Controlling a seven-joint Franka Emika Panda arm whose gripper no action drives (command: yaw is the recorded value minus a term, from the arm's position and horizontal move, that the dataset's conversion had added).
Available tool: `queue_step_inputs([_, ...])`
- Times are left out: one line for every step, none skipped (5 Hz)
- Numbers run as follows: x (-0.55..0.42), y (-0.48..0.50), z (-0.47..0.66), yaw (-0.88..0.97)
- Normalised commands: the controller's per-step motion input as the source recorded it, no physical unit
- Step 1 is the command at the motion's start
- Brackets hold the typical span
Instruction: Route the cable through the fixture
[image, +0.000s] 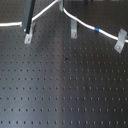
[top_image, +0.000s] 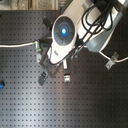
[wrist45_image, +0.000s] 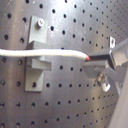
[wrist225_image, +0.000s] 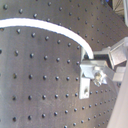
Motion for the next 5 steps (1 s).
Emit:
queue_step_inputs([0.068,-0.054,0.28,-0.23])
queue_step_inputs([0.007,-0.048,0.25,-0.23])
queue_step_inputs([-0.007,-0.029,0.3,-0.17])
queue_step_inputs([-0.018,-0.044,0.51,-0.18])
queue_step_inputs([-0.02,-0.044,0.26,-0.18])
